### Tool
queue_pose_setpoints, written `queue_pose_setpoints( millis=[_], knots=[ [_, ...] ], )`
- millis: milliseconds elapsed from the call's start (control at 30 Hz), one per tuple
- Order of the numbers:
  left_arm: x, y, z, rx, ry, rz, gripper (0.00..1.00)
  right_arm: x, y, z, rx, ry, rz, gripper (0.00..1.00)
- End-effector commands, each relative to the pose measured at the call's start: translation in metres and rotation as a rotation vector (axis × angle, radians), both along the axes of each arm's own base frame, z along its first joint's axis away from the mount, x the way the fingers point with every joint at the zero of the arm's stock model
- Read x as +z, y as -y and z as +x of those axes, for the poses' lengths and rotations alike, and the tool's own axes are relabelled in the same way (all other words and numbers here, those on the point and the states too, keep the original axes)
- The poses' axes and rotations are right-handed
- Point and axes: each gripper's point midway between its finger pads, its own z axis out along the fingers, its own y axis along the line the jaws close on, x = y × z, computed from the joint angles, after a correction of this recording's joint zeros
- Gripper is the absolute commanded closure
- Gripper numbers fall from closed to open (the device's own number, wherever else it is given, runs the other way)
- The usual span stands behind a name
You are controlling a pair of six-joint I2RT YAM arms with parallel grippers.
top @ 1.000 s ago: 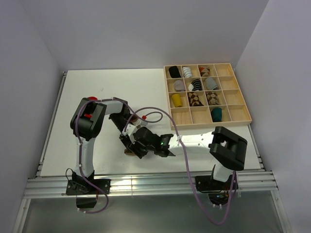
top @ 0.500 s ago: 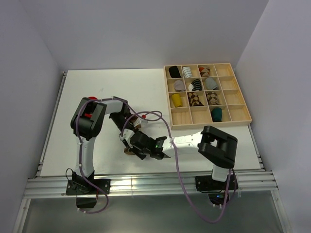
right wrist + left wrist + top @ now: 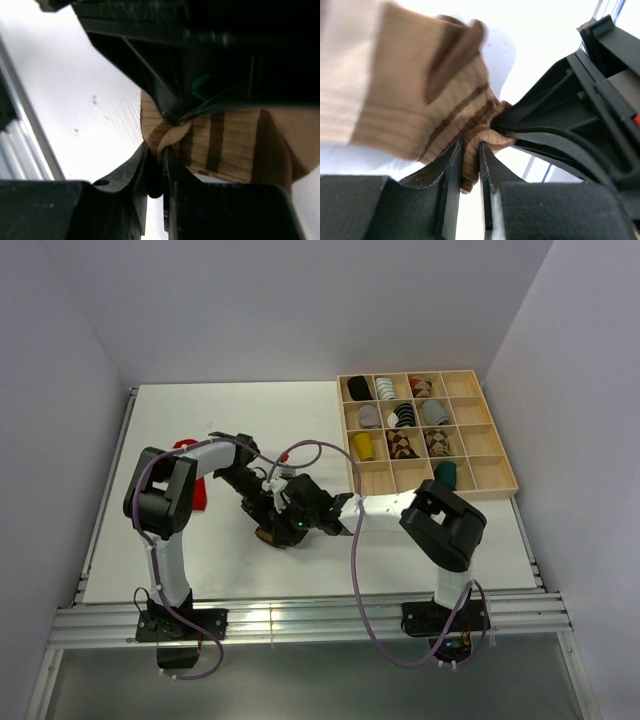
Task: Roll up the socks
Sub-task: Roll the sock at the center of the board.
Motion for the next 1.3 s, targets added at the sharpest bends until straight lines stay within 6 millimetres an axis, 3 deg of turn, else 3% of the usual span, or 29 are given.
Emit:
queue_pose_setpoints(
  millis=[0,167,367,400,433,500,567,600,667,700,733,800,1000,1267],
  knots=[
    [0.041,0.009,0.042,0.113,0.173,-0.162,0.76,-0.025,0.021,-0.031,-0.004,-0.301,-0.048,0.96],
    [0.06,-0.004,0.062,0.237,0.238,-0.194,0.75,-0.023,0.024,-0.028,0.002,-0.455,-0.013,0.96],
    [0.064,-0.02,0.071,0.291,0.382,-0.144,0.76,-0.035,0.033,-0.017,-0.037,-0.573,-0.019,0.96],
    [0.057,-0.024,0.065,0.296,0.387,-0.127,0.76,-0.031,0.032,-0.019,-0.021,-0.608,0.003,0.96],
    [0.068,-0.025,0.072,0.296,0.475,-0.141,0.76,-0.031,0.032,-0.018,-0.022,-0.627,0.011,0.96],
    [0.058,-0.036,0.066,0.305,0.544,-0.093,0.75,-0.031,0.031,-0.012,-0.041,-0.656,0.002,0.96],
    [0.071,-0.041,0.071,0.289,0.688,-0.102,0.72,-0.029,0.03,-0.009,-0.036,-0.699,-0.003,0.96],
    [0.059,-0.049,0.066,0.28,0.728,-0.049,0.67,-0.028,0.03,-0.007,-0.042,-0.717,-0.007,0.95],
    [0.066,-0.052,0.068,0.248,0.858,-0.025,0.62,-0.025,0.029,-0.002,-0.043,-0.778,-0.006,0.97],
    [0.051,-0.057,0.059,0.212,0.89,0.044,0.61,-0.024,0.028,-0.001,-0.047,-0.788,-0.011,0.98],
    [0.056,-0.057,0.057,0.199,0.954,0.058,0.61,-0.024,0.03,0.001,-0.064,-0.802,-0.03,0.98],
    [0.044,-0.05,0.045,0.122,1.045,0.103,0.57,-0.024,0.027,0.009,-0.081,-0.795,-0.041,0.99],
    [0.045,-0.018,0.011,-0.038,1.19,0.051,0.52,-0.018,0.023,0.016,-0.081,-0.804,-0.046,0.93],
    [0.028,0.007,-0.008,-0.149,1.258,0.039,0.45,-0.021,0.023,0.018,-0.078,-0.816,-0.064,0.92]
  ],
)
